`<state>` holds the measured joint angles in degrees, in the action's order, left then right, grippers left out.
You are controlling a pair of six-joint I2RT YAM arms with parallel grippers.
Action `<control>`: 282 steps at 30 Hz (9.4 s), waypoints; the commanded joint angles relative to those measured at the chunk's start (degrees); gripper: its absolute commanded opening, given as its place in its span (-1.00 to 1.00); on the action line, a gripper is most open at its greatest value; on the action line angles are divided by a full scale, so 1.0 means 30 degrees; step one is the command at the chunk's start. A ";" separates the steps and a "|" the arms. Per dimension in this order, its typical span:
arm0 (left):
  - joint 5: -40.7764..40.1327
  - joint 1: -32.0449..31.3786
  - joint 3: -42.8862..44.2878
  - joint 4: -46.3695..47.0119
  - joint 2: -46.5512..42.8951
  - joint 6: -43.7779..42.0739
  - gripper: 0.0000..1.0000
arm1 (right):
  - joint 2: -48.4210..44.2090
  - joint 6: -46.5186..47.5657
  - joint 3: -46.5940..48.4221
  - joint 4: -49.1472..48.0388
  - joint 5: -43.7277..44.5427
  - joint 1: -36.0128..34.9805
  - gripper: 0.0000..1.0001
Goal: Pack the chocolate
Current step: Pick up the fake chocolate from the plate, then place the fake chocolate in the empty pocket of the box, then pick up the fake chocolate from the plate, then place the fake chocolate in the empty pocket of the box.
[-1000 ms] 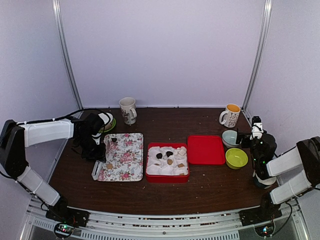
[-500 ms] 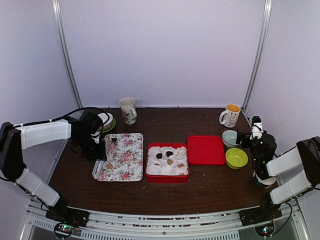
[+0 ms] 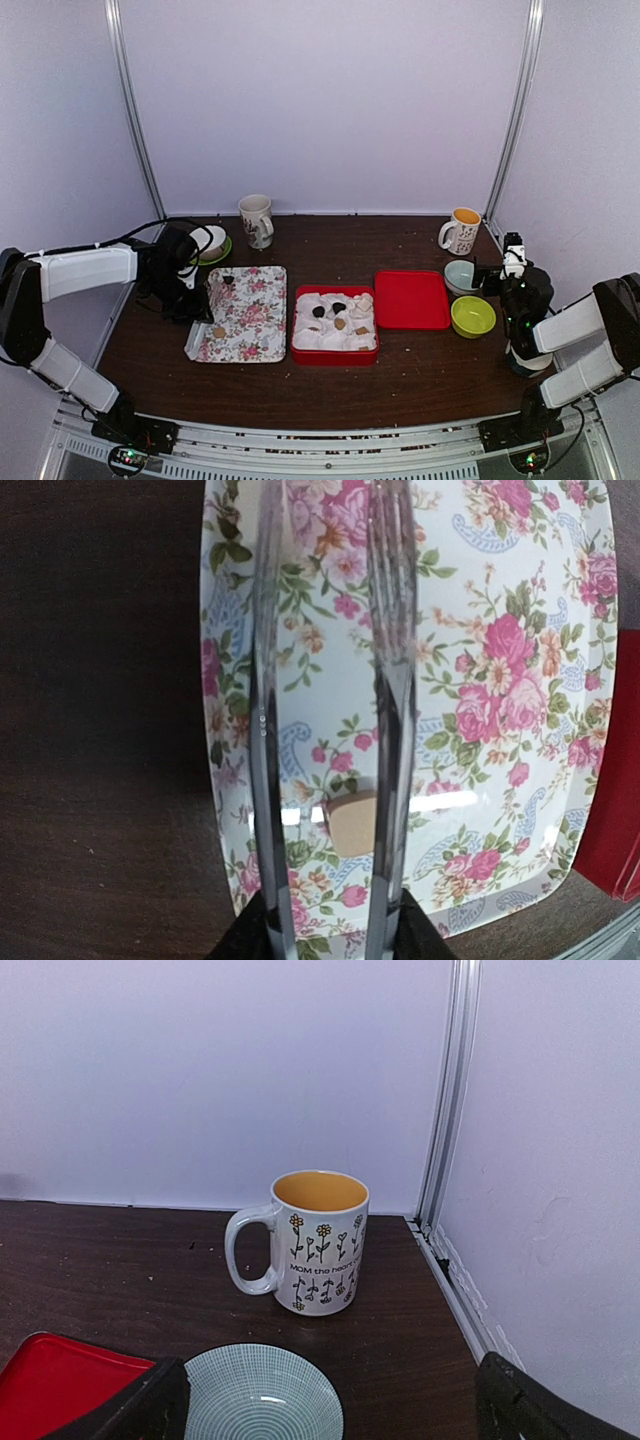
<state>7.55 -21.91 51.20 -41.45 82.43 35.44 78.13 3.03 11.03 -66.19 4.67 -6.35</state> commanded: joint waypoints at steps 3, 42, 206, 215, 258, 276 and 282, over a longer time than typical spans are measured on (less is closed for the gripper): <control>0.0287 0.0192 0.0337 0.1192 0.0687 -0.0143 -0.28 | -0.0137 -0.0097 0.0397 0.0032 -0.0179 0.0152 1.00; 0.1266 0.0535 0.0687 0.0785 0.1340 -0.0658 -0.31 | -0.0129 -0.0094 0.0393 0.0033 -0.0179 0.0153 1.00; -0.0056 -0.1835 0.2754 -0.1866 -0.1041 -0.0923 -0.21 | -0.0137 -0.0122 0.0416 0.0063 -0.0230 0.0154 1.00; 0.0142 -0.0323 0.2922 -0.0483 0.0510 -0.1367 -0.09 | -0.0144 -0.0126 0.0405 0.0063 -0.0237 0.0154 1.00; 0.2754 0.0269 0.4090 -0.1471 0.1618 -0.3473 -0.55 | -0.0119 -0.0121 0.0424 0.0060 -0.0237 0.0173 1.00; 0.4514 -0.7181 0.5607 -0.3732 0.0342 -0.5778 -0.61 | -0.0137 -0.0114 0.0426 0.0063 -0.0237 0.0178 1.00; 0.5239 -0.8182 0.5493 -0.3838 0.0836 -0.6023 -0.61 | -0.0134 -0.0126 0.0402 0.0061 -0.0237 0.0178 1.00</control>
<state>20.62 -45.25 66.26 -52.82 84.73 19.29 78.13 3.01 11.03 -66.17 4.47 -6.35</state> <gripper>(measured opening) 0.286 0.999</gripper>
